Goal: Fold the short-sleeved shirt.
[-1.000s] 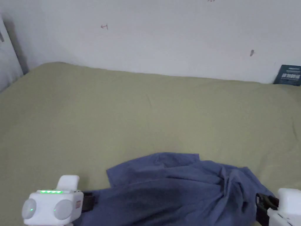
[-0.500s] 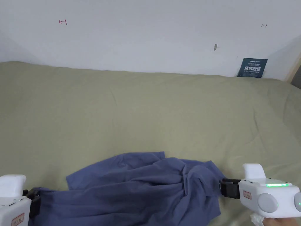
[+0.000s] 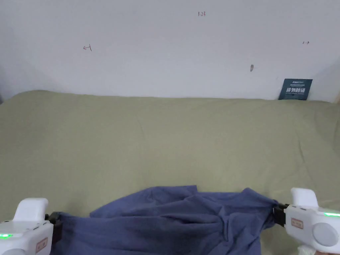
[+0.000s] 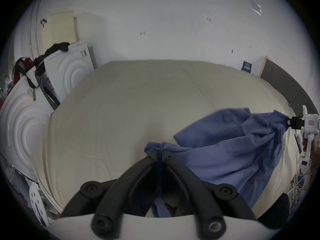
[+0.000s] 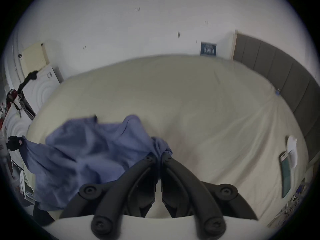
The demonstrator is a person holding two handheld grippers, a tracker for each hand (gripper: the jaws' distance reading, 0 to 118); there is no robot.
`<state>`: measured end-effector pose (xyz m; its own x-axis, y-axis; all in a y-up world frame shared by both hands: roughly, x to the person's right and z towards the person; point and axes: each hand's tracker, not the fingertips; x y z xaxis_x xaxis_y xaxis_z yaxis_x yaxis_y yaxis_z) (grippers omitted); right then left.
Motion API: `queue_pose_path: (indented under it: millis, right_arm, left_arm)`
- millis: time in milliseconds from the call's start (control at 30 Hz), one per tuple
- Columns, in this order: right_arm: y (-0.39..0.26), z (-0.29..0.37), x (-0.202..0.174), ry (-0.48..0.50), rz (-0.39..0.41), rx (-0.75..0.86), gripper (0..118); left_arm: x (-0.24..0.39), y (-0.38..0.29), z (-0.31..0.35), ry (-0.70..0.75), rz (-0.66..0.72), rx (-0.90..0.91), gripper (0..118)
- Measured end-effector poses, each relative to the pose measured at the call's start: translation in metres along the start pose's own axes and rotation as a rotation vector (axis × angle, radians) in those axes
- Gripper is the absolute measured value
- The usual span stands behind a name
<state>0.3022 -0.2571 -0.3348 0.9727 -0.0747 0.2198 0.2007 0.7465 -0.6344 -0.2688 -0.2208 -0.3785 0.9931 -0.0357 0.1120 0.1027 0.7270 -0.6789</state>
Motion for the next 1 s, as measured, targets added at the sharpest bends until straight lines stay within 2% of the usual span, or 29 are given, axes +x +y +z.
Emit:
queue_pose_path:
  millis: [233,533,667,867,1000]
  right_arm:
    - [0.092,0.094,-0.024,0.017,0.076,0.207,7]
    - [0.216,0.201,-0.043,0.033,0.059,0.446,7]
    - [0.265,0.239,-0.046,0.024,0.024,0.554,7]
    - [0.309,0.241,-0.049,-0.036,0.06,0.587,7]
    - [0.302,0.197,-0.047,-0.046,0.004,0.537,7]
  left_arm:
    - [-0.011,0.088,0.061,0.032,-0.049,0.211,2]
    - [-0.025,0.216,0.146,0.058,-0.036,0.486,2]
    - [-0.025,0.264,0.17,0.082,-0.043,0.568,2]
    - [-0.03,0.312,0.159,0.11,-0.037,0.592,2]
    - [-0.024,0.304,0.112,0.118,-0.007,0.537,2]
